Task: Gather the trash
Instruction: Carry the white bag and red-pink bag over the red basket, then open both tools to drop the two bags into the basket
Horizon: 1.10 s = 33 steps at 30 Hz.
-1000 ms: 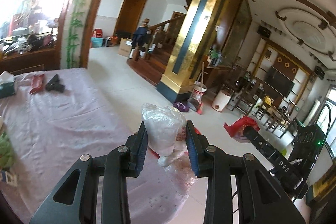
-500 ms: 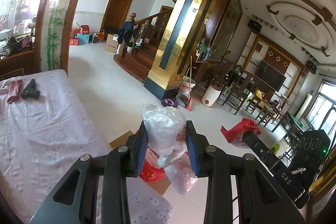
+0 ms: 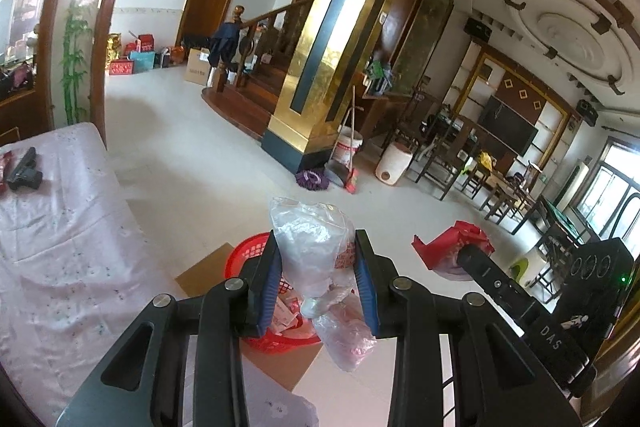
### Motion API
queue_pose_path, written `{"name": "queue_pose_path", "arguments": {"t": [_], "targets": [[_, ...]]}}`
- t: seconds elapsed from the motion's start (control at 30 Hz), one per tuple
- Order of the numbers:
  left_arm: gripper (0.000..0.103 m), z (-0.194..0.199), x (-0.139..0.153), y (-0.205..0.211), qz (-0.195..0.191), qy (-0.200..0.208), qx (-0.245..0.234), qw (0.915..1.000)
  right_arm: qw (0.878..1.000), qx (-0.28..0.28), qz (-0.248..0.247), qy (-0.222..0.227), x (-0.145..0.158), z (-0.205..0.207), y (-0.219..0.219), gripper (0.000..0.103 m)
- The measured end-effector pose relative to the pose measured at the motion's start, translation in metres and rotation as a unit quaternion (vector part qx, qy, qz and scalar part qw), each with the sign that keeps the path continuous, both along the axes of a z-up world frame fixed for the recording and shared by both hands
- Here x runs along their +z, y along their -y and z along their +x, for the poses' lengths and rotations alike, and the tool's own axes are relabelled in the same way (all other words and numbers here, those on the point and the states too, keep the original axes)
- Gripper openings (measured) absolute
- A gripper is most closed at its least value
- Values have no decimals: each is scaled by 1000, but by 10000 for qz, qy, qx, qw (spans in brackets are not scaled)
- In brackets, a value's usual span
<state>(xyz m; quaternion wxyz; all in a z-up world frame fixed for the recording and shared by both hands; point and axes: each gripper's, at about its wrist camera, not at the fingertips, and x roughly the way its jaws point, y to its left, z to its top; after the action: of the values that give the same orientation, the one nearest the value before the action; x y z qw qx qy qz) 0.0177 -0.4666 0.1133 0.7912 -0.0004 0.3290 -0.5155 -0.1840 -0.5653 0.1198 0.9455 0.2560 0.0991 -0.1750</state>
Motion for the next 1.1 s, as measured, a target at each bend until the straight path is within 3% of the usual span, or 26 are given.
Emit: {"name": "queue_pose_path", "arguments": {"t": [0.33,0.6,0.83,0.9,0.97,1.03,1.1], "targets": [[33,23,-64,59,546,-293,-175,9979,9975,-98,569,-411,-48,30,47,35],[33,41,-115,83,946,-671,-147,9931,9918,-122,1109,-627,-89,50,72,36],[34,43,-129,93,1133,-670,-172,9912,9890,-116,1247,-783,-104,64,80,38],[40,43,-130,97,1220,-616,-150,9905,9886,-112,1275,-791,-105,68,81,39],[52,43,-132,95,1313,-651,-140,9891,9878,-127,1327,-799,-108,71,84,46],[53,44,-133,90,1335,-730,-143,9883,9860,-125,1471,-771,-111,71,87,57],[54,41,-128,82,1333,-751,-142,9881,9857,-140,1499,-757,-111,70,87,58]]}}
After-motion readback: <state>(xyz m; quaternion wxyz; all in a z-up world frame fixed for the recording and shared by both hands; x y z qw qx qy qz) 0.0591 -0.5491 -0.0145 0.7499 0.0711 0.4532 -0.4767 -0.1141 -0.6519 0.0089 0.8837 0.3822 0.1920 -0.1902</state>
